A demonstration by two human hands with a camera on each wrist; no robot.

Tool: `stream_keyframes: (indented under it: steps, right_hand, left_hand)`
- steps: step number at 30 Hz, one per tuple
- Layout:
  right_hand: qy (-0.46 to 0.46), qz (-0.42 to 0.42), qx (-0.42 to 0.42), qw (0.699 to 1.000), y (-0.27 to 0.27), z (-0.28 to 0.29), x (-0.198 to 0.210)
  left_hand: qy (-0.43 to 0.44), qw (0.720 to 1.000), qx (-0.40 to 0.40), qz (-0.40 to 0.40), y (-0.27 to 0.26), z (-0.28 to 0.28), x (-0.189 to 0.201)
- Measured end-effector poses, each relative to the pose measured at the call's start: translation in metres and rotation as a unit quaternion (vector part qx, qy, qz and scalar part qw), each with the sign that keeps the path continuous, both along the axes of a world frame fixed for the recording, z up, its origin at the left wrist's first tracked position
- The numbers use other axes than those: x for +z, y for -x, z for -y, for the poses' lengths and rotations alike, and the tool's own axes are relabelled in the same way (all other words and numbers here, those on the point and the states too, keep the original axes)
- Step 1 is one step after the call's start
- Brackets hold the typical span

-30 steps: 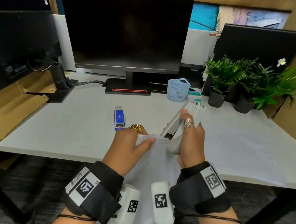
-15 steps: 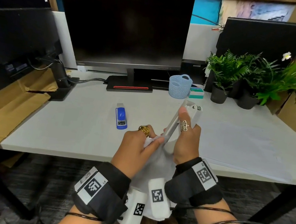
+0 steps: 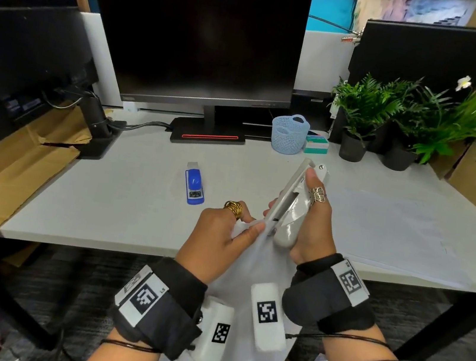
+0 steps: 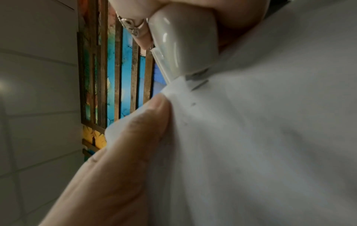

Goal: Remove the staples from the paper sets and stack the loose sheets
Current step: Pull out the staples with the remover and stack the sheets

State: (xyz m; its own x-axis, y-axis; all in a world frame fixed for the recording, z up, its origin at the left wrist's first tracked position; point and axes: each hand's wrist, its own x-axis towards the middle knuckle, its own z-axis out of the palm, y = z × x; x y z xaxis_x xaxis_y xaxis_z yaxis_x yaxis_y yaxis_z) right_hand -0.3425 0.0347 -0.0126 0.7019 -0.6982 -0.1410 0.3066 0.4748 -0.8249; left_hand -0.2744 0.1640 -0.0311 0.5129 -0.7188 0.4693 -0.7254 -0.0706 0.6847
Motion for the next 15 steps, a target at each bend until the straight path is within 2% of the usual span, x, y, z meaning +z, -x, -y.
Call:
stream_keyframes:
  steps: [8, 12, 15]
  right_hand:
    - [0.075, -0.028, -0.069, 0.994, -0.006, -0.005, 0.001]
    - [0.104, -0.058, -0.015, 0.993, -0.011, -0.006, 0.001]
    - [0.114, -0.132, 0.042, 0.984, -0.028, 0.010, 0.003]
  left_hand:
    - [0.004, 1.000, -0.021, -0.006, 0.002, 0.000, 0.001]
    - [-0.022, 1.000, -0.003, -0.023, -0.002, -0.002, -0.003]
    - [-0.057, 0.997, 0.052, -0.024, -0.013, -0.003, -0.009]
